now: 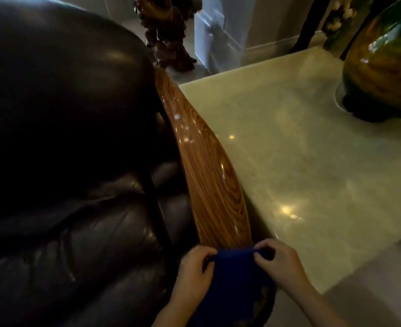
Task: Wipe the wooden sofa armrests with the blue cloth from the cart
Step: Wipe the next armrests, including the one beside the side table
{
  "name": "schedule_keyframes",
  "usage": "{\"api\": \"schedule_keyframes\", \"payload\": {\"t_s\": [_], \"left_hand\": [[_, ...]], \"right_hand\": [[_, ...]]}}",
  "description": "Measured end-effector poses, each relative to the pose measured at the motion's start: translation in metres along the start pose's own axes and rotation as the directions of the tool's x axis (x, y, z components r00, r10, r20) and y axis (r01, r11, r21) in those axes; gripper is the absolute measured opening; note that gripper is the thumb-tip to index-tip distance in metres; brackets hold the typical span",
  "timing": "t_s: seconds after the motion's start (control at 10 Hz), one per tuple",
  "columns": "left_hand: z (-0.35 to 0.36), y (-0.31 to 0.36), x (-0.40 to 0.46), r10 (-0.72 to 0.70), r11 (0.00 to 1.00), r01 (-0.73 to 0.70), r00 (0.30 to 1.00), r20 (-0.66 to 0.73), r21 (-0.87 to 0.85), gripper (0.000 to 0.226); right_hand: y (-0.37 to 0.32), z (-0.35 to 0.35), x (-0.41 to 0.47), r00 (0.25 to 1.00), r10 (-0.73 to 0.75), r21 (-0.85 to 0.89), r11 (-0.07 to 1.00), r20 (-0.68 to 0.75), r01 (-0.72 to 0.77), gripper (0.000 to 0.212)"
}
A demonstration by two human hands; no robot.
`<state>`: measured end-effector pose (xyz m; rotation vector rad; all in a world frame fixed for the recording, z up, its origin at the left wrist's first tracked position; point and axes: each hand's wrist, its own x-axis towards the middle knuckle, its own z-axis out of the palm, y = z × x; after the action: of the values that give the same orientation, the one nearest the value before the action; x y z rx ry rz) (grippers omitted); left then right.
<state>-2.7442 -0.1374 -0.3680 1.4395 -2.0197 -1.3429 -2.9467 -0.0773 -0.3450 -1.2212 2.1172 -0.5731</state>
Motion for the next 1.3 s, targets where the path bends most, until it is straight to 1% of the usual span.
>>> {"api": "schedule_keyframes", "payload": {"t_s": [0.1, 0.2, 0.3, 0.4, 0.5, 0.6, 0.7, 0.8, 0.9, 1.0, 1.1, 1.2, 1.3], "left_hand": [[-0.005, 0.005, 0.02, 0.094, 0.994, -0.089, 0.992, -0.082, 0.062, 0.028], [0.003, 0.003, 0.01, 0.123, 0.987, -0.069, 0.904, -0.409, 0.145, 0.038], [0.029, -0.004, -0.025, 0.248, 0.94, -0.074, 0.817, -0.52, 0.333, 0.065], [0.062, -0.017, -0.019, 0.382, 0.738, -0.182, 0.906, -0.181, 0.65, 0.058], [0.068, -0.033, -0.002, 0.468, 0.691, -0.199, 0.856, -0.221, 0.695, 0.053], [0.05, -0.022, 0.021, 0.534, 0.639, -0.141, 0.789, -0.303, 0.756, 0.052], [0.049, -0.006, 0.029, 0.4, 0.749, -0.078, 0.846, -0.354, 0.658, 0.052], [0.052, -0.009, 0.048, 0.211, 0.895, 0.066, 0.808, -0.55, 0.441, 0.053], [0.031, 0.001, 0.076, 0.189, 0.88, 0.082, 0.842, -0.505, 0.468, 0.061], [0.013, 0.01, 0.1, 0.189, 0.876, 0.085, 0.845, -0.501, 0.475, 0.058], [0.002, 0.015, 0.115, 0.202, 0.869, 0.059, 0.864, -0.461, 0.491, 0.056], [-0.003, 0.018, 0.123, 0.19, 0.869, 0.064, 0.873, -0.449, 0.491, 0.056], [-0.008, 0.021, 0.131, 0.154, 0.864, 0.099, 0.882, -0.445, 0.494, 0.057]], "right_hand": [[-0.003, 0.013, 0.018, 0.981, -0.068, 0.036, 0.996, -0.18, 0.075, 0.014], [0.003, 0.032, 0.007, 0.892, -0.111, -0.036, 0.994, -0.439, 0.106, 0.034], [0.0, 0.062, -0.026, 0.883, -0.172, -0.121, 0.984, -0.436, 0.132, 0.056], [0.001, 0.094, -0.023, 0.934, -0.25, -0.251, 0.95, -0.256, 0.185, 0.062], [0.006, 0.1, 0.011, 0.898, -0.312, -0.304, 0.928, -0.31, 0.217, 0.06], [0.005, 0.098, 0.026, 0.872, -0.352, -0.338, 0.911, -0.341, 0.236, 0.062], [-0.013, 0.095, 0.038, 0.915, -0.286, -0.357, 0.917, -0.285, 0.176, 0.063], [-0.028, 0.087, 0.054, 0.911, -0.293, -0.378, 0.91, -0.289, 0.172, 0.062], [-0.046, 0.079, 0.078, 0.911, -0.294, -0.383, 0.908, -0.289, 0.171, 0.062], [-0.065, 0.072, 0.101, 0.909, -0.292, -0.373, 0.912, -0.297, 0.171, 0.063], [-0.077, 0.067, 0.114, 0.913, -0.274, -0.37, 0.916, -0.302, 0.153, 0.062], [-0.082, 0.066, 0.121, 0.908, -0.279, -0.382, 0.912, -0.312, 0.149, 0.061], [-0.089, 0.063, 0.131, 0.909, -0.285, -0.398, 0.905, -0.303, 0.151, 0.061]]}}
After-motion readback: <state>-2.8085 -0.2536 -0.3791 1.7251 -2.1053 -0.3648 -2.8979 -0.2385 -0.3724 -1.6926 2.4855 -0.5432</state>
